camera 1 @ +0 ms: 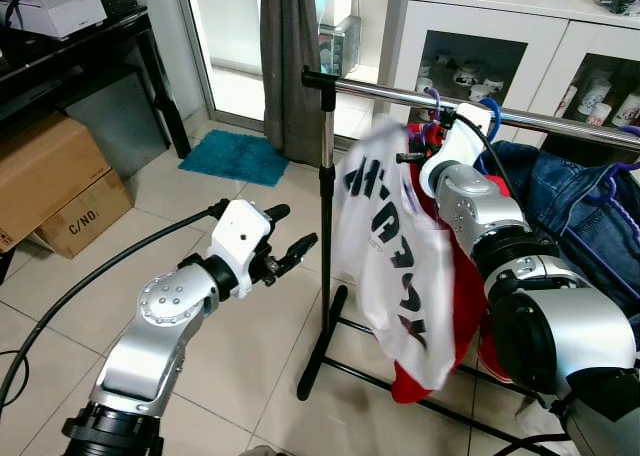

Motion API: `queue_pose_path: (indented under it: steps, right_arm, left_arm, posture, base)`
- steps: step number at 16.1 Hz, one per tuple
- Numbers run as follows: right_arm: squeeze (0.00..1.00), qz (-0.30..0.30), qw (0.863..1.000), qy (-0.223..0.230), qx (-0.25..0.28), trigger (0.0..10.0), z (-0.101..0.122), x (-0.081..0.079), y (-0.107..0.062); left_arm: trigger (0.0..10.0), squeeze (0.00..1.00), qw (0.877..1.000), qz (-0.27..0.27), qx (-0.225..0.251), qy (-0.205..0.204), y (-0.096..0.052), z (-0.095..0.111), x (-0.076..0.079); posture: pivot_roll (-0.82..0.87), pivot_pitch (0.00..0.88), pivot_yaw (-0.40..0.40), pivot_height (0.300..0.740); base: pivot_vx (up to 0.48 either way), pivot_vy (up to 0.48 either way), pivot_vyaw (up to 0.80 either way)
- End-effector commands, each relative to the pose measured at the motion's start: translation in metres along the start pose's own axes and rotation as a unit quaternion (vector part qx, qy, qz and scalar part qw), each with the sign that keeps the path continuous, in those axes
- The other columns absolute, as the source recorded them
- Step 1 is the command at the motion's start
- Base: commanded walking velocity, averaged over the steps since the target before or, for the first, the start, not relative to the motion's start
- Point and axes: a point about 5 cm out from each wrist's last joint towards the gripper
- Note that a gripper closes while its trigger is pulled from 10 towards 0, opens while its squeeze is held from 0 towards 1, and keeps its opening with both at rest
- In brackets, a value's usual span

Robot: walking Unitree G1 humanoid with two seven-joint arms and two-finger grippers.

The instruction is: Hang hanger

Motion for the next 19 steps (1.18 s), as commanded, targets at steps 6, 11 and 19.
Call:
queue_pose_path:
  steps: [6,11,19]
  right_arm:
    - [0.00,0.022,0.998,-0.017,0.060,0.0,0.022,0.001,-0.003]
    - [0.00,0.081,0.990,-0.071,0.090,0.0,0.025,0.002,-0.016]
    - [0.00,0.119,0.986,-0.098,0.059,0.0,-0.015,0.016,-0.064]
  left_arm:
    - [10.0,0.00,0.998,0.048,-0.010,-0.037,0.013,0.005,-0.007]
    - [10.0,0.00,0.991,0.123,0.018,-0.040,0.022,0.014,-0.020]
    - [10.0,0.00,0.992,0.114,-0.014,-0.047,0.026,0.006,-0.009]
  posture:
    - [-0.04,0.000,0.037,0.740]
    - [-0.04,0.000,0.060,0.740]
    - [-0.05,0.002,0.060,0.740]
  base:
    - [0.000,0.000,0.00]
    - [0.000,0.000,0.00]
    - [0.000,0.000,0.00]
Point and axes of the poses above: a point about 5 cm out from each wrist's last joint towards the gripper, its own y axis pointing out of the wrist towards the gripper, its own z axis along the axis of the wrist's last joint, x = y × z, and after that the axes turned 15 degrees about y, right-handed
